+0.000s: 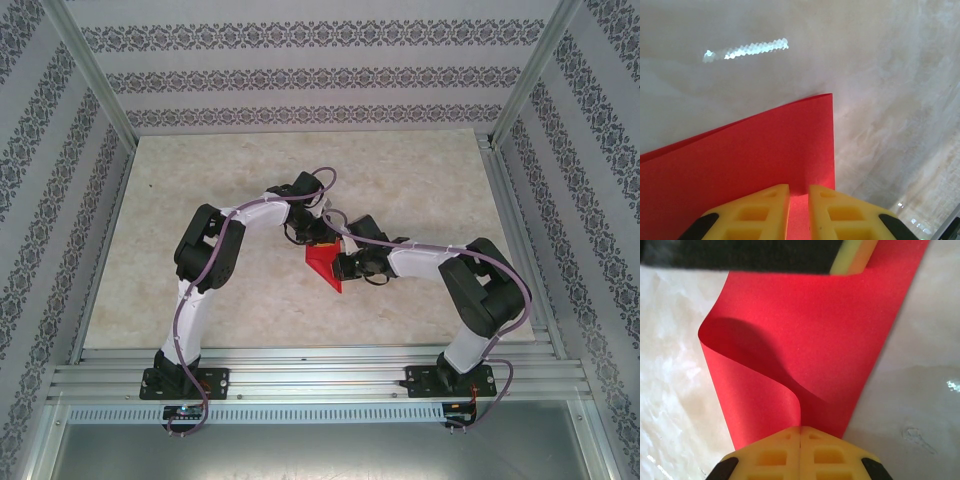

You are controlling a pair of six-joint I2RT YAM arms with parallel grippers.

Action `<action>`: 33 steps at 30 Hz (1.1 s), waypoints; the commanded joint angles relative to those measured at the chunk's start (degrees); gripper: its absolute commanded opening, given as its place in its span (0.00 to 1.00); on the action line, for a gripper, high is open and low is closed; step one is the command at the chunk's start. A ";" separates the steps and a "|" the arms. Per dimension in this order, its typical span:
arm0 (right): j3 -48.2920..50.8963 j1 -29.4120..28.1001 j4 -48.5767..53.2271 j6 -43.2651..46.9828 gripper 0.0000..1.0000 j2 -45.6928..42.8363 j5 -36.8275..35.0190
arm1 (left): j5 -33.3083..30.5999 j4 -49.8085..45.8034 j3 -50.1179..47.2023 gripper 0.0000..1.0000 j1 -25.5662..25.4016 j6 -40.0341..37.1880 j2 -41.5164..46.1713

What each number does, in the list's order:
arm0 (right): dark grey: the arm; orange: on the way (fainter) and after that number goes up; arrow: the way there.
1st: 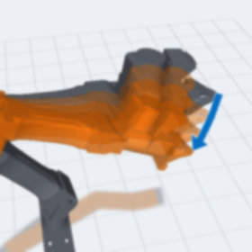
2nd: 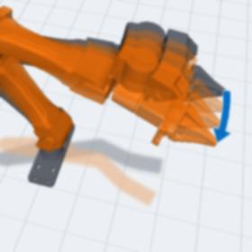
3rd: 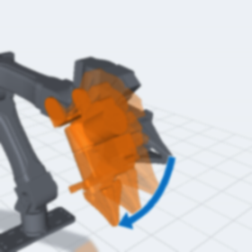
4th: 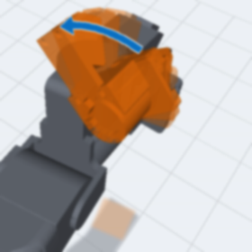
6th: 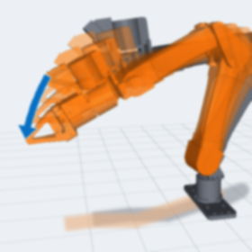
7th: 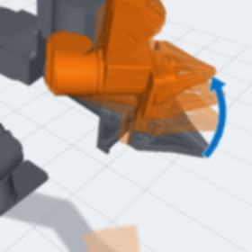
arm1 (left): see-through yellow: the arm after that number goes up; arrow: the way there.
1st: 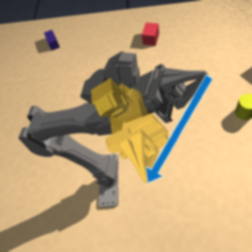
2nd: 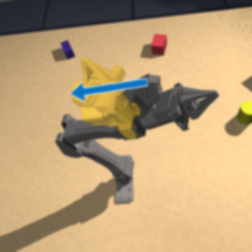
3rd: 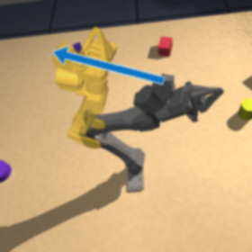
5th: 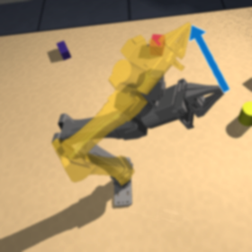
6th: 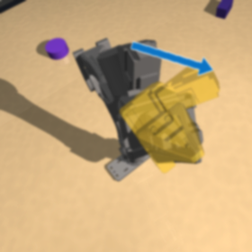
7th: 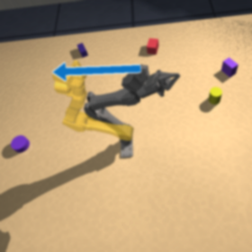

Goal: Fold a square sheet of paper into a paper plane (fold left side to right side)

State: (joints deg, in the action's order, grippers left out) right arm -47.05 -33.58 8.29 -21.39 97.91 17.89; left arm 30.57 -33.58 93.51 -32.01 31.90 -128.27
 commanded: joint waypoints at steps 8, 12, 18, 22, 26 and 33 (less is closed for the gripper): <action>-1.29 1.25 -0.61 -0.67 0.01 0.75 0.06 | -1.04 -1.92 0.17 0.19 -1.26 -0.79 -2.34; -1.56 1.41 0.24 -0.52 0.01 1.01 -0.58 | -1.04 -1.93 0.10 0.19 -1.31 -0.83 -2.34; -1.25 1.67 0.04 -0.74 0.02 0.71 -0.84 | -1.04 -1.78 0.04 0.19 -1.41 -0.70 -2.33; -1.38 1.83 0.07 -0.74 0.02 0.53 -1.10 | -1.03 -1.82 0.05 0.19 -1.50 -0.70 -2.35; -1.47 1.99 0.40 -0.71 0.02 0.44 -1.36 | -1.03 -1.74 -0.16 0.19 -1.53 -0.71 -2.34; -1.38 2.16 0.15 -0.94 0.03 -0.49 -1.45 | -1.03 -1.52 -0.31 0.19 -1.59 -0.66 -2.38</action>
State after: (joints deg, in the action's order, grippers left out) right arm -47.16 -32.08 8.58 -21.43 98.21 17.63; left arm 30.57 -33.56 93.51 -32.08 31.92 -128.33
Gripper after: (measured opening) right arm 0.044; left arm 0.189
